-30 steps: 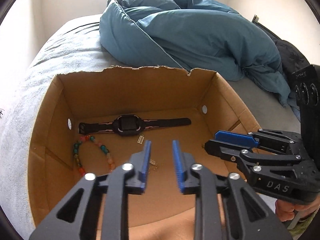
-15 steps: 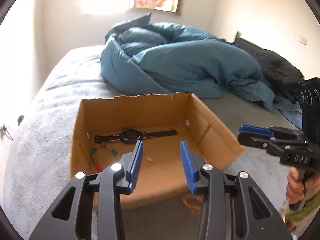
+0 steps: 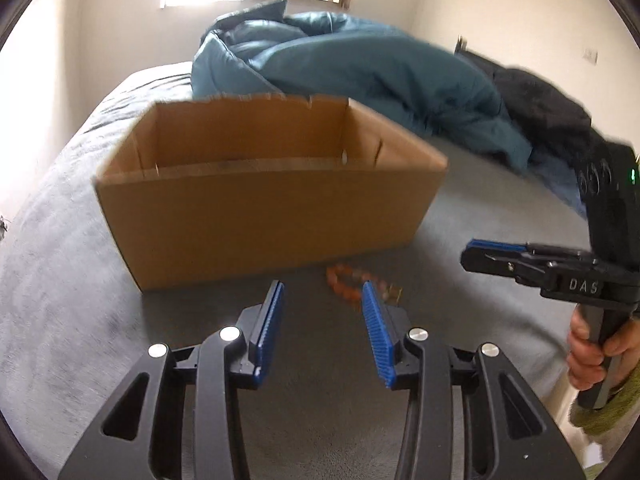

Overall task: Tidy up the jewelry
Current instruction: 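Move both open tools back beside the orange-pink bead bracelet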

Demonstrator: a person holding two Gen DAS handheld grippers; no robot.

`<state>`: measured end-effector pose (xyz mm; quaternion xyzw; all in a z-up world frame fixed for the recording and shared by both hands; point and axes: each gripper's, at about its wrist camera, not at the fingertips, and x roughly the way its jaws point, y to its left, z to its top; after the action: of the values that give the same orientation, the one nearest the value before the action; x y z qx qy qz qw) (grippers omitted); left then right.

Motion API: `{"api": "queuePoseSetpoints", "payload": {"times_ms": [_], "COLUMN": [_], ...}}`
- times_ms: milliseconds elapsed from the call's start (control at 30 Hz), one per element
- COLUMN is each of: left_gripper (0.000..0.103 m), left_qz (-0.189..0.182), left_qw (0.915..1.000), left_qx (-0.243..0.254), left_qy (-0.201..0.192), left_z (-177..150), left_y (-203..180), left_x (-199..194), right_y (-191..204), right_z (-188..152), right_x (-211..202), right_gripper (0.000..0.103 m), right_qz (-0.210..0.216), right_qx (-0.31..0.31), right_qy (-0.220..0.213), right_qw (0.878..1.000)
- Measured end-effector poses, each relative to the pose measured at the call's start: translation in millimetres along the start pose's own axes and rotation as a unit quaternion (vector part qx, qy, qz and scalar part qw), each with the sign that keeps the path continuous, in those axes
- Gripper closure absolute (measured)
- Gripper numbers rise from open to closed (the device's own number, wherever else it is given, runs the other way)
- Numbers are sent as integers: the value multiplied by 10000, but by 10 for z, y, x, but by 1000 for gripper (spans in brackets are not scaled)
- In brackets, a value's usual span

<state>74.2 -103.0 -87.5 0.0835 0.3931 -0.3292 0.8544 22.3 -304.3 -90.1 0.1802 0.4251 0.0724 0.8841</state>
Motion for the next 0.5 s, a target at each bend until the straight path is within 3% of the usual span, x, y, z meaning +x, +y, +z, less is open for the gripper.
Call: {"api": "queuePoseSetpoints", "payload": {"times_ms": [167,500], "left_gripper": [64,64], "left_qz": [-90,-324], "left_qw": [9989,9986], "left_qx": [434,282], "left_qy": [142,323], "left_z": [-128,-66], "left_y": [-185,-151], "left_x": [199,463], "right_y": [70,122], "right_z": [-69,-31], "right_x": [269,610], "right_gripper": [78,78], "right_qz": [-294,-531], "right_qx": [-407,-949], "right_qy": [269,546], "right_qw": [9984,9926]}}
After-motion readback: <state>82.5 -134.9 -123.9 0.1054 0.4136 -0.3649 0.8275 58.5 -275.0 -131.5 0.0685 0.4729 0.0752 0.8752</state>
